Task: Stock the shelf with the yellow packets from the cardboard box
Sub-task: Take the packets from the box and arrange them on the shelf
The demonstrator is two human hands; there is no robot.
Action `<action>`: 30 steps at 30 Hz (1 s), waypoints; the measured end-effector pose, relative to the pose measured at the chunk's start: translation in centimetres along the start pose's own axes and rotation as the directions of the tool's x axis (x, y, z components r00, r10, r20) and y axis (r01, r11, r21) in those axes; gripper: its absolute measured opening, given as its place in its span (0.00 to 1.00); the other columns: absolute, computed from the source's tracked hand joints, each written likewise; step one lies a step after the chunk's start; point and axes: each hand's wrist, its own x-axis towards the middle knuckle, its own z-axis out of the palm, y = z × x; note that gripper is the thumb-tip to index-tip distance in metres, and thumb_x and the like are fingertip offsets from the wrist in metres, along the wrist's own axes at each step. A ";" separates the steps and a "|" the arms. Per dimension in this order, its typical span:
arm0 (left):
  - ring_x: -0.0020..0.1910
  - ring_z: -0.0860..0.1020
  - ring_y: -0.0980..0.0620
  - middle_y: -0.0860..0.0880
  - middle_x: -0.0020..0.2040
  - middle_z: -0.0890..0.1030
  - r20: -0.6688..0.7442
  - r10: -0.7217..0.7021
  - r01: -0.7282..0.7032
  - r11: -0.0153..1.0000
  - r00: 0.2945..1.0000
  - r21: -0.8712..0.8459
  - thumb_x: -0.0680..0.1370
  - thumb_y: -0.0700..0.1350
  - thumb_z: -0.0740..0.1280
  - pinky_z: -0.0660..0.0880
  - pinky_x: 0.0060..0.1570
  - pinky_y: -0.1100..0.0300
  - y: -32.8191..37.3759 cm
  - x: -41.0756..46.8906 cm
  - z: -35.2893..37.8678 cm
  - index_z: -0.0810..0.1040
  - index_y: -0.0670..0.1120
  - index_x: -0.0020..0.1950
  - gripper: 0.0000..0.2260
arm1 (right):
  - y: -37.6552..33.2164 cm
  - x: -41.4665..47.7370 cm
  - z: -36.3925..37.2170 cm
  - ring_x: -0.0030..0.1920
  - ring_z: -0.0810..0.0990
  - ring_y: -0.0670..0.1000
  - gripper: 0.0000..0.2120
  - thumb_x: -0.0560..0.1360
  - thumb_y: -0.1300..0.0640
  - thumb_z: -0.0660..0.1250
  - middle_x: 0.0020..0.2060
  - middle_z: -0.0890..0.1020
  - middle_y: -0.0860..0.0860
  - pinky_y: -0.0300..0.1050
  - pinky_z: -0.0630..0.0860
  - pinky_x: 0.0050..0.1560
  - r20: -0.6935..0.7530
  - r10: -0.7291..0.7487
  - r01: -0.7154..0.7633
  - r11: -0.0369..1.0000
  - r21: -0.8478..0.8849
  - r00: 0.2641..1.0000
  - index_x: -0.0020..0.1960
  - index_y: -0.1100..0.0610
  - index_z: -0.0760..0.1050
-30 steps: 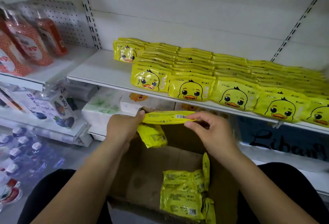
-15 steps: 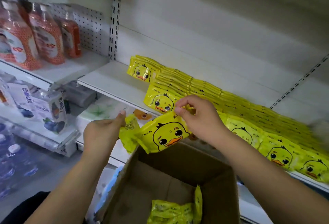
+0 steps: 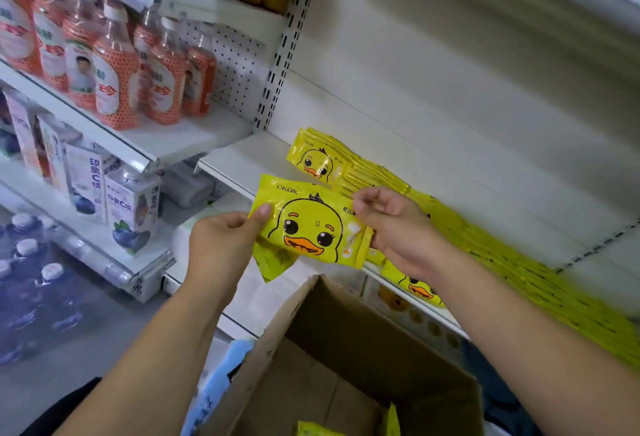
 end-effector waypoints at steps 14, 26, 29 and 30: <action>0.45 0.85 0.45 0.52 0.39 0.87 -0.173 0.053 -0.060 0.997 0.983 -0.039 0.72 0.52 0.80 0.81 0.54 0.45 -0.6 5.0 0.5 0.85 0.62 0.34 0.09 | -2.7 10.8 0.6 0.48 0.84 0.44 0.11 0.72 0.54 0.77 0.46 0.86 0.45 0.41 0.76 0.58 0.260 0.079 0.102 0.780 -0.617 0.962 0.51 0.54 0.79; 0.39 0.83 0.59 0.54 0.41 0.87 -0.286 -0.100 0.012 0.955 0.953 -0.295 0.75 0.42 0.77 0.80 0.48 0.60 -0.6 8.2 1.0 0.86 0.53 0.46 0.05 | 2.3 27.4 1.4 0.52 0.80 0.56 0.18 0.72 0.51 0.77 0.52 0.83 0.55 0.42 0.68 0.46 -0.070 -0.189 0.054 0.580 -0.813 0.979 0.58 0.58 0.81; 0.39 0.82 0.59 0.54 0.39 0.87 -0.278 -0.097 0.015 0.959 0.956 -0.283 0.75 0.43 0.77 0.81 0.48 0.57 -0.9 9.0 1.4 0.86 0.54 0.45 0.05 | 3.5 29.7 1.6 0.52 0.78 0.56 0.17 0.73 0.52 0.76 0.51 0.81 0.55 0.41 0.63 0.45 -0.048 -0.240 0.093 0.542 -0.835 0.970 0.57 0.59 0.80; 0.40 0.83 0.56 0.50 0.41 0.87 -0.276 -0.098 0.017 0.959 0.956 -0.283 0.75 0.43 0.77 0.82 0.50 0.54 -0.9 9.2 1.4 0.87 0.53 0.44 0.05 | 3.9 30.3 1.5 0.53 0.78 0.56 0.17 0.72 0.52 0.76 0.51 0.81 0.54 0.41 0.63 0.45 -0.053 -0.247 0.090 0.534 -0.841 0.968 0.57 0.59 0.80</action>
